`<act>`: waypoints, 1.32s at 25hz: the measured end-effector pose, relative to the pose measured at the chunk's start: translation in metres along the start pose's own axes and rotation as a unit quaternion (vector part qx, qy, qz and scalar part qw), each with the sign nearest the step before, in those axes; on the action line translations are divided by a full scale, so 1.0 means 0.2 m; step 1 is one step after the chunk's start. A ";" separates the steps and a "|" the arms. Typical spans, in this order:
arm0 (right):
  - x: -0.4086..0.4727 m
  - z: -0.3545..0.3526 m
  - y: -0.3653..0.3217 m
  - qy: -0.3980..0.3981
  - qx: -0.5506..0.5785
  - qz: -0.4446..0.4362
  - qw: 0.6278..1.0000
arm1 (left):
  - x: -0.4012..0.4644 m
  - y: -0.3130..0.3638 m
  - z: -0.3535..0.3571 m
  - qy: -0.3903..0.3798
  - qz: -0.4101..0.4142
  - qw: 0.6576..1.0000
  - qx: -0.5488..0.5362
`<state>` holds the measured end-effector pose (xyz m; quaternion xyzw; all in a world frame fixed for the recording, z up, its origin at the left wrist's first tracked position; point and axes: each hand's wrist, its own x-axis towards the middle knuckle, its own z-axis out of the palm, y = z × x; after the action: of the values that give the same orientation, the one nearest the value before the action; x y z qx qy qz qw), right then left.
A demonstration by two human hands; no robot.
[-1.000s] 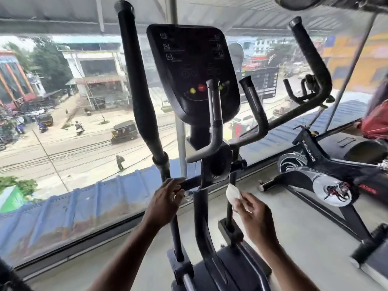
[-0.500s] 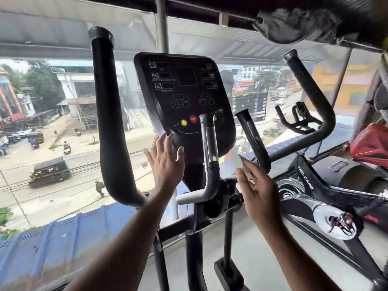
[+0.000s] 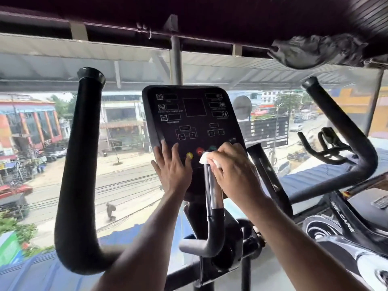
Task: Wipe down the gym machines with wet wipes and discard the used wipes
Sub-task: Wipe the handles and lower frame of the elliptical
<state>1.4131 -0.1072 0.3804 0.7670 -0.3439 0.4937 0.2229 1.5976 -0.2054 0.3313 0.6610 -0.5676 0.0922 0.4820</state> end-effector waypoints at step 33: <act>-0.03 0.19 -0.01 0.046 0.686 0.472 0.553 | -0.06 -0.05 0.10 0.077 0.032 0.995 0.050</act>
<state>1.4354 -0.1297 0.3596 0.3919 -0.2032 0.6488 -0.6199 1.5928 -0.2134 0.3066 0.6566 -0.5445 0.1866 0.4875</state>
